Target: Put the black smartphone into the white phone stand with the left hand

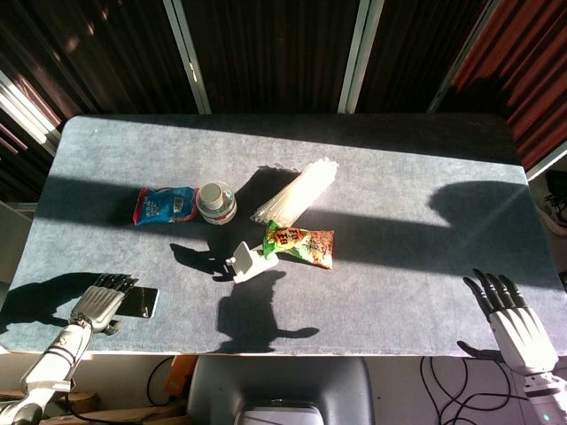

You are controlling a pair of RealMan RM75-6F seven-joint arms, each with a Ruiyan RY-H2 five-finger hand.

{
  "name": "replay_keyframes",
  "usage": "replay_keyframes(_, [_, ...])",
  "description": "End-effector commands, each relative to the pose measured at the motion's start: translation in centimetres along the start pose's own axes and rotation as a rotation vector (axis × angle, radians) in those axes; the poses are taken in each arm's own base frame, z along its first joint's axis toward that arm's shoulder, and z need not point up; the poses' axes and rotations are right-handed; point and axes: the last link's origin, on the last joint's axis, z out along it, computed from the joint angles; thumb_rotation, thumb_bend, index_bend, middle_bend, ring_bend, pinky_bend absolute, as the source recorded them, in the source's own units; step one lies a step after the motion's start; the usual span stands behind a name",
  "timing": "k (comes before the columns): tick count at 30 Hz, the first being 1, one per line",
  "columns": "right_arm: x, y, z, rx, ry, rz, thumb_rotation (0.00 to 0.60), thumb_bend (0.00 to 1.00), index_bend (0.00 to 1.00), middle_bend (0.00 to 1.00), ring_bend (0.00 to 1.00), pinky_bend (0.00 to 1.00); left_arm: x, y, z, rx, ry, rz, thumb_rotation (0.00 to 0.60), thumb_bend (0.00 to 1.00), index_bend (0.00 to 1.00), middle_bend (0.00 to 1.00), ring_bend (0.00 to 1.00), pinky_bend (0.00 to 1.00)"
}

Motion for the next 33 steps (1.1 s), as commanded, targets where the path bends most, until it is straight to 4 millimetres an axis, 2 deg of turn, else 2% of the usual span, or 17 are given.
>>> replay_keyframes(1, [0.0, 0.0, 0.0, 0.000, -0.001, 0.000, 0.600, 0.11, 0.00, 0.00, 0.00, 0.00, 0.0, 0.1, 0.1, -0.001, 0.000, -0.001, 0.600, 0.32, 0.04, 0.12, 0.00, 0.00])
replay_keyframes(8, [0.0, 0.0, -0.1, -0.002, 0.002, 0.001, 0.600, 0.11, 0.00, 0.00, 0.00, 0.00, 0.0, 0.3, 0.4, -0.004, -0.009, 0.007, 0.600, 0.32, 0.14, 0.26, 0.01, 0.00])
replay_keyframes(15, [0.1, 0.1, -0.1, -0.003, 0.004, 0.004, 0.600, 0.11, 0.00, 0.00, 0.00, 0.00, -0.3, 0.4, 0.7, 0.000, -0.020, 0.017, 0.600, 0.32, 0.28, 0.40, 0.09, 0.00])
replay_keyframes(21, [0.1, 0.1, -0.1, -0.002, 0.004, 0.004, 0.600, 0.11, 0.00, 0.00, 0.00, 0.00, -0.2, 0.7, 0.8, -0.013, -0.020, 0.025, 0.600, 0.32, 0.46, 0.64, 0.24, 0.00])
replay_keyframes(28, [0.1, 0.1, -0.1, -0.002, 0.004, 0.005, 0.600, 0.11, 0.00, 0.00, 0.00, 0.00, -0.3, 0.9, 1.0, -0.021, 0.010, 0.027, 0.600, 0.33, 0.70, 0.92, 0.47, 0.02])
replay_keyframes(31, [0.1, 0.1, -0.2, -0.003, 0.005, 0.006, 0.600, 0.11, 0.00, 0.00, 0.00, 0.00, -0.2, 0.9, 0.8, -0.027, 0.036, 0.017, 0.600, 0.34, 0.79, 0.99, 0.55, 0.06])
replay_keyframes(33, [0.1, 0.1, -0.2, -0.003, 0.005, 0.006, 0.600, 0.11, 0.00, 0.00, 0.00, 0.00, -0.1, 0.9, 0.7, -0.030, 0.047, 0.012, 0.600, 0.34, 0.82, 1.00, 0.59, 0.08])
